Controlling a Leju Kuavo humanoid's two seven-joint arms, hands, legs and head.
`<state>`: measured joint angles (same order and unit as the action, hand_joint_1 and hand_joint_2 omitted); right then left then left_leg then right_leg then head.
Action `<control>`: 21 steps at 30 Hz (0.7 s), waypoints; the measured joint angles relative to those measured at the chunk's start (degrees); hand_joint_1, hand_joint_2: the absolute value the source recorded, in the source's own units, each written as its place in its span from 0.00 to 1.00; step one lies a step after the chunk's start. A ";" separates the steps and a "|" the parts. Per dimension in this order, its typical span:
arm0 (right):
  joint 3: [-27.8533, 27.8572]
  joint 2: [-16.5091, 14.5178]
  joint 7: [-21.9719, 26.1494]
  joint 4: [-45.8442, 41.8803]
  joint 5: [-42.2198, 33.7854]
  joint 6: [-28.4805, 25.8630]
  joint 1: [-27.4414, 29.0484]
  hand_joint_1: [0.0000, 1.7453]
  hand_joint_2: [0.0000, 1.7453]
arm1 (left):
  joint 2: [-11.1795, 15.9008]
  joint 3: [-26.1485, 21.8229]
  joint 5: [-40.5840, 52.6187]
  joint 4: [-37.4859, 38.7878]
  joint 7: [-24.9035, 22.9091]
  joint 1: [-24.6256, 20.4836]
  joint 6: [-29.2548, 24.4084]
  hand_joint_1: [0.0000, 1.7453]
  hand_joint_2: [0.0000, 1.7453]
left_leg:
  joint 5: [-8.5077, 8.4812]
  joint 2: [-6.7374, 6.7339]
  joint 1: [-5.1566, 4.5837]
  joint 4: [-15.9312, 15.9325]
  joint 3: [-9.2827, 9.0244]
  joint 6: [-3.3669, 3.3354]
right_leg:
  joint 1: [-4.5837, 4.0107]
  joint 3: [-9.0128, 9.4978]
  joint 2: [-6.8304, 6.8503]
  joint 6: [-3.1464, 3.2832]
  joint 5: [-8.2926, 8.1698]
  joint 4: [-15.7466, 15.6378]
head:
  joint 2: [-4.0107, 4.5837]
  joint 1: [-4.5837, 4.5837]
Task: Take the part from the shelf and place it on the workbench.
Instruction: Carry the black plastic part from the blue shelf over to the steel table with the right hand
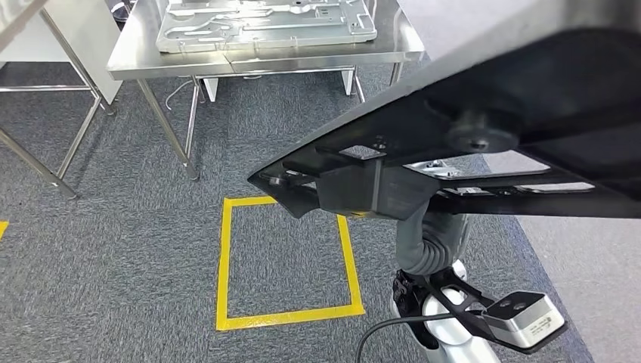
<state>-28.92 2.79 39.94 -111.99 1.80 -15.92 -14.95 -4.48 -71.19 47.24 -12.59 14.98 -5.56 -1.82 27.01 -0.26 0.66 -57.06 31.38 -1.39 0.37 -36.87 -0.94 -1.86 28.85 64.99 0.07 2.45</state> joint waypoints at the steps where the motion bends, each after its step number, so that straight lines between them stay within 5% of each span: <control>1: -0.05 0.01 0.01 -0.01 0.04 -0.16 0.06 1.00 1.00 | 0.02 -0.01 0.04 0.00 0.03 0.01 0.02 0.00 1.00 | 0.12 -0.07 -0.01 -0.02 -0.08 -0.07 | 0.13 -2.14 0.19 -0.33 1.68 3.78 | 0.00 0.00; 3: -0.16 0.02 0.00 -0.01 0.06 -0.42 0.31 1.00 1.00 | 0.04 -0.01 0.11 0.01 0.03 0.07 0.06 0.00 1.00 | 0.52 -0.19 -0.02 -0.05 -0.37 -0.03 | 0.41 -5.56 0.31 -0.76 3.14 9.03 | 0.00 0.01; 4: -0.20 0.03 -0.01 -0.01 0.06 -0.49 0.39 1.00 1.00 | 0.04 -0.01 0.15 0.01 0.01 0.12 0.09 0.00 1.00 | 0.82 -0.21 0.01 -0.06 -0.69 0.09 | 0.52 -5.84 0.41 -0.80 2.26 8.75 | 0.00 0.02; 7: -0.31 0.05 -0.01 -0.07 0.10 -0.52 0.46 1.00 1.00 | 0.00 0.01 0.22 0.01 -0.05 0.20 0.14 0.00 1.00 | 2.08 -0.26 0.11 -0.04 -2.35 0.72 | 0.59 -1.67 1.12 -0.26 -3.61 -1.41 | 0.00 0.00; 9: -0.38 0.05 -0.01 -0.12 0.14 -0.52 0.48 1.00 1.00 | 0.00 0.01 0.23 0.00 -0.05 0.15 0.14 0.00 1.00 | 2.90 -0.42 0.04 0.06 -3.04 1.43 | 0.23 0.20 1.65 0.62 -4.14 -5.66 | -0.01 0.00; 12: -0.41 0.04 -0.01 -0.20 0.17 -0.55 0.71 1.00 1.00 | 0.06 0.01 0.28 -0.01 -0.02 0.08 0.13 0.00 1.00 | 3.34 -0.65 -0.01 -0.66 -3.72 2.46 | 0.07 1.09 1.37 2.25 -3.40 -6.07 | -0.01 0.01; 15: -0.40 0.00 0.00 -0.51 0.18 -0.55 0.68 1.00 1.00 | 0.07 0.01 0.31 0.00 0.04 -0.15 0.14 0.00 1.00 | 3.35 -0.40 0.16 -8.38 0.40 3.01 | 0.12 3.04 1.10 3.37 -2.19 -6.30 | -0.01 0.02; 18: -0.41 -0.02 0.00 -0.58 0.19 -0.52 0.85 1.00 1.00 | 0.05 0.01 0.36 0.01 0.05 0.14 0.14 0.00 1.00 | 7.47 -0.33 0.10 -17.40 7.88 3.18 | -0.25 5.14 0.66 3.91 -0.32 -6.32 | -0.01 0.02; 20: -0.41 -0.02 0.00 -0.59 0.19 -0.53 0.94 1.00 1.00 | 0.07 0.01 0.33 0.01 0.05 0.35 0.13 0.00 1.00 | 8.49 -0.30 -0.12 -16.44 9.90 2.72 | -0.58 7.10 0.23 4.01 1.16 -6.33 | 0.00 0.02; 21: -0.41 -0.02 -0.01 -0.59 0.19 -0.53 0.95 1.00 1.00 | 0.08 0.01 0.32 0.01 0.05 0.37 0.13 0.00 1.00 | 7.23 -0.27 -0.32 -13.79 9.85 2.25 | -0.75 8.19 0.11 4.02 1.95 -6.36 | 0.00 0.02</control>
<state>-29.33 2.78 39.94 -112.58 1.99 -16.45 -14.00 -4.40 -71.19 47.57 -12.59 15.03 -5.19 -1.70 34.24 -0.52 0.34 -70.84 41.23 0.86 -0.38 -28.68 -0.83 2.17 30.81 58.64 0.07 2.47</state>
